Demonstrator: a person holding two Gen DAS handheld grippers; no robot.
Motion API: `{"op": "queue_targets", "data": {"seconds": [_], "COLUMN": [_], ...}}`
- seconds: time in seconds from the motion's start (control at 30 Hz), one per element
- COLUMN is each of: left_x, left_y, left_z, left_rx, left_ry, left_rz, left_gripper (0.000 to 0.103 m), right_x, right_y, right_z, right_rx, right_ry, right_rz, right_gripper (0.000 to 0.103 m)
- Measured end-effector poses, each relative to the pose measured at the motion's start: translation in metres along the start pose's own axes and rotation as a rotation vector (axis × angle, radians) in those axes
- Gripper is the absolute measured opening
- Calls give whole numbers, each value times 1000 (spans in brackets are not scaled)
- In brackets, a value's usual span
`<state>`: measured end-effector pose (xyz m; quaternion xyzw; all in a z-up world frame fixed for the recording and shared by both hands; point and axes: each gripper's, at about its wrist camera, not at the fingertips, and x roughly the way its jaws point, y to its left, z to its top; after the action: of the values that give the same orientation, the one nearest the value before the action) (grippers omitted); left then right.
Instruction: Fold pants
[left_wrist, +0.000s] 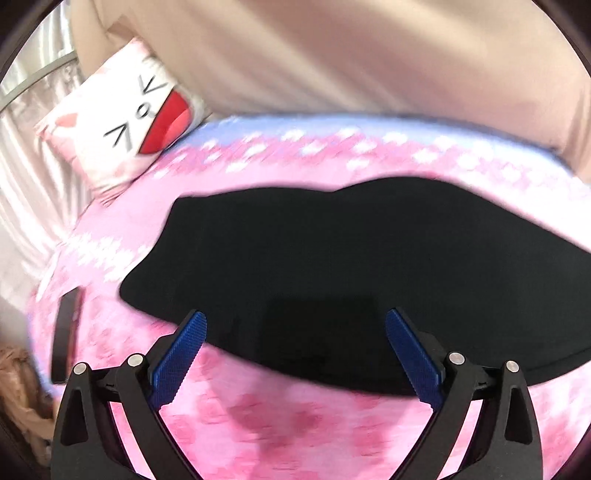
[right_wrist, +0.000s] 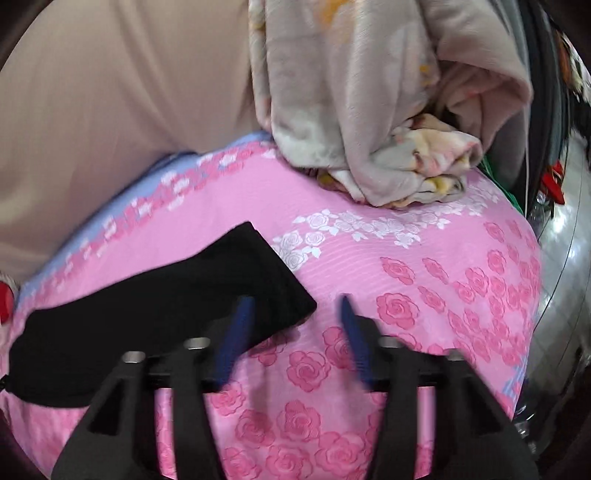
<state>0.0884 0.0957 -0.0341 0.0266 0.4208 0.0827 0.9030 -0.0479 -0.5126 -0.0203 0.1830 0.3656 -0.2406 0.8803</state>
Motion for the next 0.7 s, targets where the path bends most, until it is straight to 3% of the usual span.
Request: {"op": "queue_targets", "data": {"seconds": [0.13, 0.2, 0.27, 0.37, 0.47, 0.6, 0.7], "left_x": [-5, 2, 10, 20, 27, 35, 37], "left_y": [-54, -86, -115, -142, -149, -150, -150], "left_z": [4, -1, -8, -18, -22, -24, -23], "left_rx": [83, 131, 178, 225, 226, 213, 197], "left_ry": [-20, -12, 1, 22, 46, 64, 67], "left_rz": [-86, -106, -105, -84, -103, -100, -104], "left_gripper": [96, 96, 96, 96, 96, 97, 97], "right_x": [25, 47, 72, 71, 51, 36, 28], "right_y": [18, 24, 24, 10, 13, 8, 1], "right_z": [4, 3, 4, 14, 6, -15, -29], "right_rx": [-94, -152, -199, -86, -52, -6, 48], "right_ry": [45, 82, 127, 97, 60, 74, 86], "right_rz": [-14, -65, -143, -126, -96, -71, -20], "right_gripper": [63, 63, 49, 51, 67, 73, 86]}}
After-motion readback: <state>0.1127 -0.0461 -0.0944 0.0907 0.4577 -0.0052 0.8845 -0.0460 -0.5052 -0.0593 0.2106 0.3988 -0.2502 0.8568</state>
